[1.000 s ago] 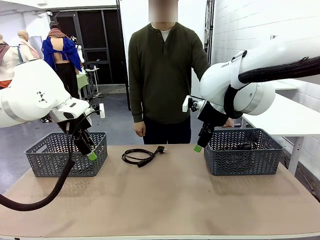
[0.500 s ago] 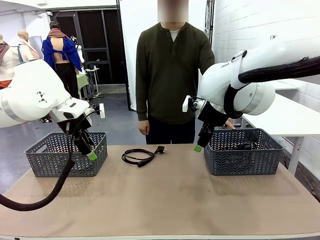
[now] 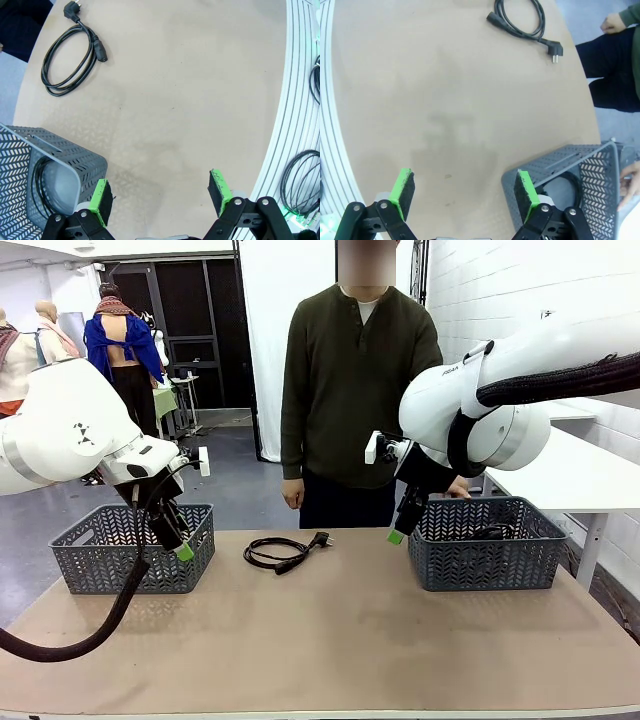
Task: Organize the cables according to human instructions.
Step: Pick up a bundle of cables and place it in the basket indicated by the human.
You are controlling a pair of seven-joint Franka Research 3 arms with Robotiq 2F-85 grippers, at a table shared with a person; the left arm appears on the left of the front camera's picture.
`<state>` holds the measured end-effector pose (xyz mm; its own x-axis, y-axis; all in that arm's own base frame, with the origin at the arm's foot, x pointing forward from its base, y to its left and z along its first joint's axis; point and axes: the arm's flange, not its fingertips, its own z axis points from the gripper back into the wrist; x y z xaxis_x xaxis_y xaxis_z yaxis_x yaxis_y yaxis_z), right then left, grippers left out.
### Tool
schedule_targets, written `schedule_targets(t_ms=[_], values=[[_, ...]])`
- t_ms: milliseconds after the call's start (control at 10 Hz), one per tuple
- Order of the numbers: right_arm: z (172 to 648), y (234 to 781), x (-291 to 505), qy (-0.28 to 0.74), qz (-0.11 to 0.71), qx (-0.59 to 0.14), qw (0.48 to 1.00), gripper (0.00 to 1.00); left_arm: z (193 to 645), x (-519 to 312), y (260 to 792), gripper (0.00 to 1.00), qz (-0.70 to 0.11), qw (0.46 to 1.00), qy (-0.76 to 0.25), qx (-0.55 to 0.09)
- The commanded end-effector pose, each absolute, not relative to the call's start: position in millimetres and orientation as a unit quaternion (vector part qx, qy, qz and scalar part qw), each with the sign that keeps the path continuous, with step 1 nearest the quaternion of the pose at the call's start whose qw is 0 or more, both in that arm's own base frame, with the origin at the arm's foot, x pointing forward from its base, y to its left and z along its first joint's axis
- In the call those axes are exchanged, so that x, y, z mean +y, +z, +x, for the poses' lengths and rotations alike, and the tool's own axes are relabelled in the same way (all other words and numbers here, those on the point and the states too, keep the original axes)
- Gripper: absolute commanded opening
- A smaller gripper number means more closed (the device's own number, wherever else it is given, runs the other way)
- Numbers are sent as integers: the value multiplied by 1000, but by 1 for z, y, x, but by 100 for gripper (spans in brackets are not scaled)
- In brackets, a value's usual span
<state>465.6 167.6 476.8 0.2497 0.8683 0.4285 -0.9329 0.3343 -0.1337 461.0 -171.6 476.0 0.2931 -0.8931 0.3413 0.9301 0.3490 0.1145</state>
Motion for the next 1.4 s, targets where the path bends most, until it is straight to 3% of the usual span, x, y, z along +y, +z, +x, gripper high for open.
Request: schedule_targets(t_ms=[0,600,900,1300], values=[[466,478,168,568,73,-219,790,100,461,-171,477,100,-51,803,-567,-175],[471,480,175,593,66,-222,771,100,461,-171,477,100,-51,803,-567,-175],[498,489,209,676,36,-208,706,100,461,-171,477,100,-51,803,-567,-175],[540,469,270,802,-12,-167,573,100,461,-171,477,100,-51,803,-567,-175]])
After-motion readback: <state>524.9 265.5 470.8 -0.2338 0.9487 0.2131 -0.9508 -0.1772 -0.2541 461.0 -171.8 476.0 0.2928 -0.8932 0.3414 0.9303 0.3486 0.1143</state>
